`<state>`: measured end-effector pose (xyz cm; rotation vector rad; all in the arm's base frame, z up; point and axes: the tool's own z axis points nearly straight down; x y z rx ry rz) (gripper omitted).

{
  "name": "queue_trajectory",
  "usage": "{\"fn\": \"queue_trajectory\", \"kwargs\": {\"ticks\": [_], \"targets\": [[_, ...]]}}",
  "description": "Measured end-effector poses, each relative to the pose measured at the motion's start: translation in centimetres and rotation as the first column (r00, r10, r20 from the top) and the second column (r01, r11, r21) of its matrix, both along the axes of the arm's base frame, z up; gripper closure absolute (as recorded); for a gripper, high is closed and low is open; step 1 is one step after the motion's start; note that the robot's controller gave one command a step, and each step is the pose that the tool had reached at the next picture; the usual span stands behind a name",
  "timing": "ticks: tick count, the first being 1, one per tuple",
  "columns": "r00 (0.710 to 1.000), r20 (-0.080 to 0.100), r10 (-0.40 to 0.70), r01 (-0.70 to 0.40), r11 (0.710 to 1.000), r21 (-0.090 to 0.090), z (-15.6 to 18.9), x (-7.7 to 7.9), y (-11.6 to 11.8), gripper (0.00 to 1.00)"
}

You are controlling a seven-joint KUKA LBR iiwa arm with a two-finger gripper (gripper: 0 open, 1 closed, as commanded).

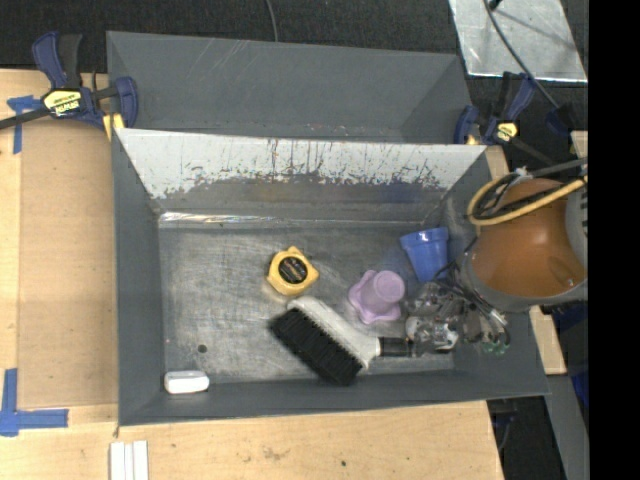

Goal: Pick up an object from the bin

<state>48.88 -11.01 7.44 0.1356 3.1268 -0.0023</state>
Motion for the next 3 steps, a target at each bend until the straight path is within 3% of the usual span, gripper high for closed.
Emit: {"fn": "queue_trajectory", "kwargs": {"ticks": [3], "targets": [[1.000, -0.011, 0.001, -0.001, 1.000, 0.002, 3.1, -0.1, 0.0, 1.00]]}}
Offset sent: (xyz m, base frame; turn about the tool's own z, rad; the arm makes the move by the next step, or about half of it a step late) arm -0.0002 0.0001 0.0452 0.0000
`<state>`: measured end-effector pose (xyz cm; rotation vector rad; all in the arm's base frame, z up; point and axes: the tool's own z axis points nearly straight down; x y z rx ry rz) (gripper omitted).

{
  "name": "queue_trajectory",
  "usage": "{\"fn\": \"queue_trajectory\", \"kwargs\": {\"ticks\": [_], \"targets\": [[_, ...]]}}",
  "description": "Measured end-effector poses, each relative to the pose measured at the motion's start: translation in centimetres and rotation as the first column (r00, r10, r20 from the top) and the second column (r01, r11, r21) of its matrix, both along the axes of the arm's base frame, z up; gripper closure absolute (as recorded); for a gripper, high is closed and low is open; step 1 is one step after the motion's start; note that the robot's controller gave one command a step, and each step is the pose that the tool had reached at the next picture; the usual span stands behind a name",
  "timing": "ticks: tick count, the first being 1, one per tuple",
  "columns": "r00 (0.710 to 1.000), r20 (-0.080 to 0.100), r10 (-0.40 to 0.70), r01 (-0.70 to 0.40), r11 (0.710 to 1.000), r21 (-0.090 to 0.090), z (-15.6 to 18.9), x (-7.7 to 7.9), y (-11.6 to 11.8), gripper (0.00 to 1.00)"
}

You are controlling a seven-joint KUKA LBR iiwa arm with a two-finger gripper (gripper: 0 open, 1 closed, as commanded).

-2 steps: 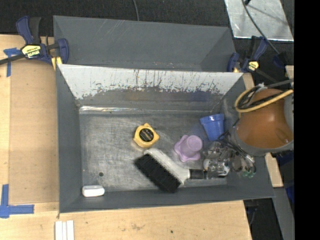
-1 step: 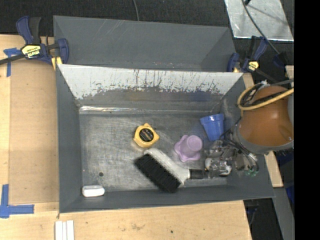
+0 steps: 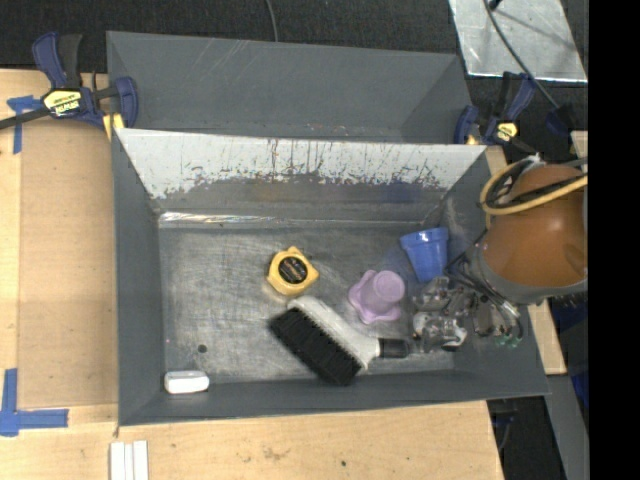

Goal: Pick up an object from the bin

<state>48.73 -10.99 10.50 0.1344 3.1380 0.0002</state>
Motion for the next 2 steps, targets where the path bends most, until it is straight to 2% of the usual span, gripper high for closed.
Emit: {"fn": "queue_trajectory", "kwargs": {"ticks": [2], "targets": [[1.000, 0.001, 0.001, -0.001, 1.000, 0.000, 2.6, 0.0, 0.0, 1.00]]}}
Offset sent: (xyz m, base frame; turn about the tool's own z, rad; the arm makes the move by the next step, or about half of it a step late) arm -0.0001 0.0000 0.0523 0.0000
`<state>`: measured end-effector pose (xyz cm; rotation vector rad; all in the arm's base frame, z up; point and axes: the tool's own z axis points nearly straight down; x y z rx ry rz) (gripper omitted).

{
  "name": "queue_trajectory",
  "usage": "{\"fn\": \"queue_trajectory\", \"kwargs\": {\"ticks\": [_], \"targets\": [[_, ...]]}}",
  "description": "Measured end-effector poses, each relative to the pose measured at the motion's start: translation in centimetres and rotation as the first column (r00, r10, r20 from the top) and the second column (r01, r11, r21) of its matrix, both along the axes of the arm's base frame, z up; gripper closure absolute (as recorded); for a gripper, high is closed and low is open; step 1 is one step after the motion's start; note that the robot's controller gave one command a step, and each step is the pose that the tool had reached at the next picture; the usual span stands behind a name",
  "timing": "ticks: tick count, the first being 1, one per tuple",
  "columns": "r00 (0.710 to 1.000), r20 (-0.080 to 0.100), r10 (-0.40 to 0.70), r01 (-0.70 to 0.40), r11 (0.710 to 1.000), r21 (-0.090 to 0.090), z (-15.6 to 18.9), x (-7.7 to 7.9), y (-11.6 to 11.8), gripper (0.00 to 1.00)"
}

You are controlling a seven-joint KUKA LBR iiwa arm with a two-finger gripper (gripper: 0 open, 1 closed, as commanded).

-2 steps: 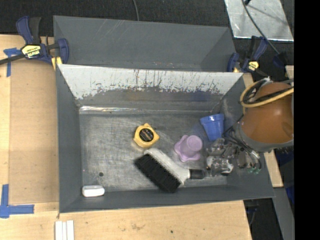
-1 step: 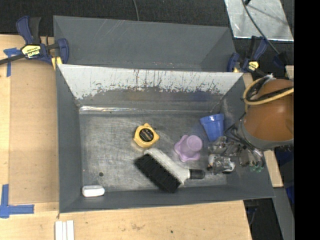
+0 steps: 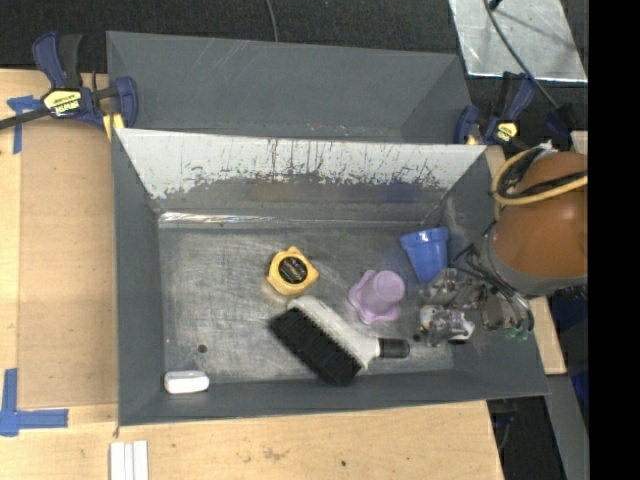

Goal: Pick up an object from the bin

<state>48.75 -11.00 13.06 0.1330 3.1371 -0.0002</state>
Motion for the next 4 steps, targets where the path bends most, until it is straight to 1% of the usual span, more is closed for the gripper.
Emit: {"fn": "queue_trajectory", "kwargs": {"ticks": [2, 3, 4], "targets": [[1.000, 0.003, 0.001, -0.001, 1.000, -0.001, 1.8, 0.1, 0.0, 1.00], [1.000, -0.003, 0.001, -0.001, 1.000, 0.001, 2.7, 0.0, 0.0, 1.00], [1.000, -0.002, 0.001, -0.001, 1.000, 0.001, 4.3, 0.0, 0.0, 1.00]]}}
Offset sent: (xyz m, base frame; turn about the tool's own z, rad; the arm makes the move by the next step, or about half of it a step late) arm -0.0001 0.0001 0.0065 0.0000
